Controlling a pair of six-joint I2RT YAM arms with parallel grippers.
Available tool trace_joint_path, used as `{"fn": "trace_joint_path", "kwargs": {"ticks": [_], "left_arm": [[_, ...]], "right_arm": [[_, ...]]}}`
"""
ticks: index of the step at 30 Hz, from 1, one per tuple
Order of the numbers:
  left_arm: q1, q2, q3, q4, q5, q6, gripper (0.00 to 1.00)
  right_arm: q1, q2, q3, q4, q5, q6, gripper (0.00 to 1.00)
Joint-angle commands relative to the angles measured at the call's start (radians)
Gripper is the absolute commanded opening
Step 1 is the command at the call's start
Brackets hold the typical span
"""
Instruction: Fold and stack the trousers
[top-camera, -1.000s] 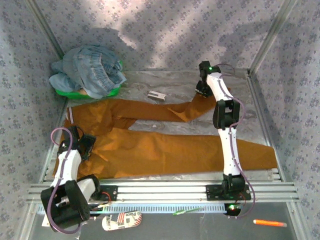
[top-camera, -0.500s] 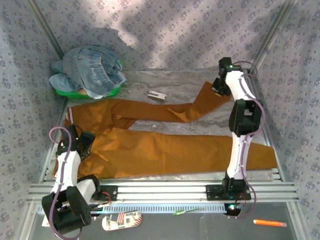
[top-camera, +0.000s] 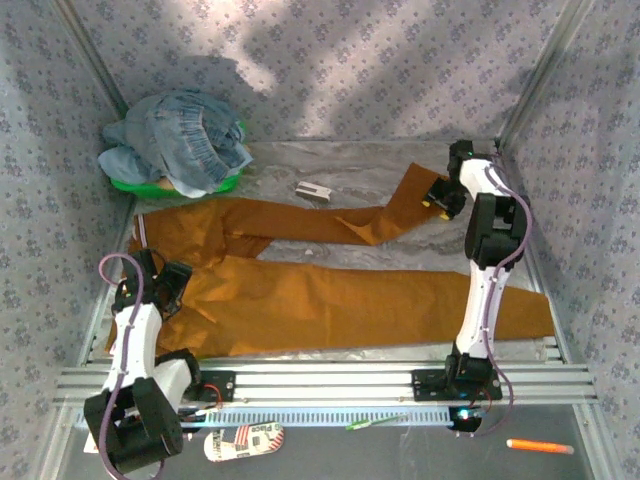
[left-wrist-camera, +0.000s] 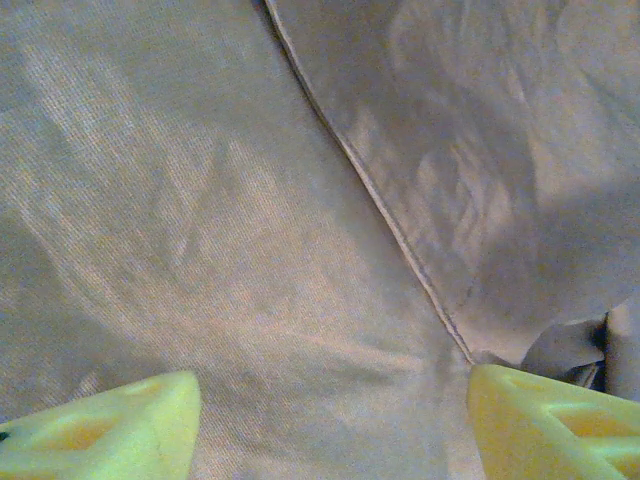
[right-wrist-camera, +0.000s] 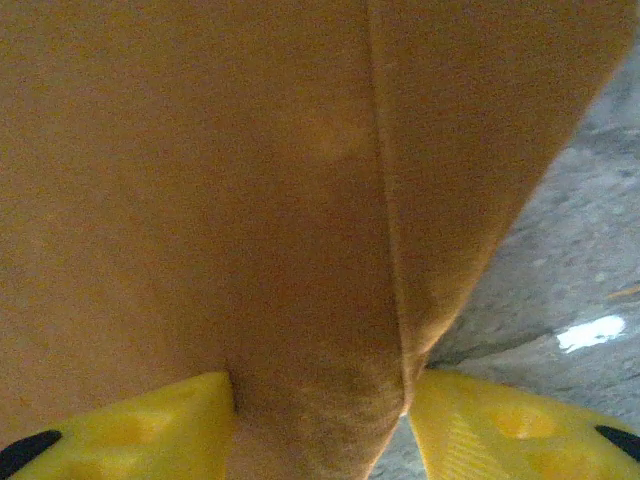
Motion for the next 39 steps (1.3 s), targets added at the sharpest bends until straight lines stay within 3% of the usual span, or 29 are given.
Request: {"fn": "trace_joint_path", "kwargs": {"ticks": [1, 5, 6, 16, 25, 33, 39], "left_arm": [[-0.004, -0.016, 0.023, -0.038, 0.005, 0.013, 0.71], [-0.004, -0.017, 0.035, -0.051, -0.002, 0.023, 0.71], [-0.004, -0.017, 0.041, -0.052, -0.002, 0.024, 0.71], [-0.005, -0.029, 0.108, -0.083, 0.016, 0.039, 0.71], [-0.009, -0.059, 0.147, -0.109, 0.073, 0.063, 0.71], [-0.012, -0.064, 0.150, -0.099, 0.103, 0.088, 0.71], [-0.025, -0.044, 0.147, -0.075, 0.100, 0.085, 0.71]], "right_arm": [[-0.001, 0.034, 0.010, 0.007, -0.039, 0.006, 0.44], [-0.011, -0.018, -0.029, 0.038, -0.027, 0.013, 0.05], [-0.015, -0.045, -0.040, 0.048, -0.033, 0.014, 0.00], [-0.032, -0.438, -0.098, 0.092, -0.010, 0.066, 0.00], [-0.054, -0.521, 0.003, -0.015, -0.009, 0.062, 0.00], [-0.098, -0.670, -0.161, -0.028, 0.003, 0.018, 0.00], [-0.088, -0.943, -0.385, 0.028, -0.016, 0.063, 0.00]]}}
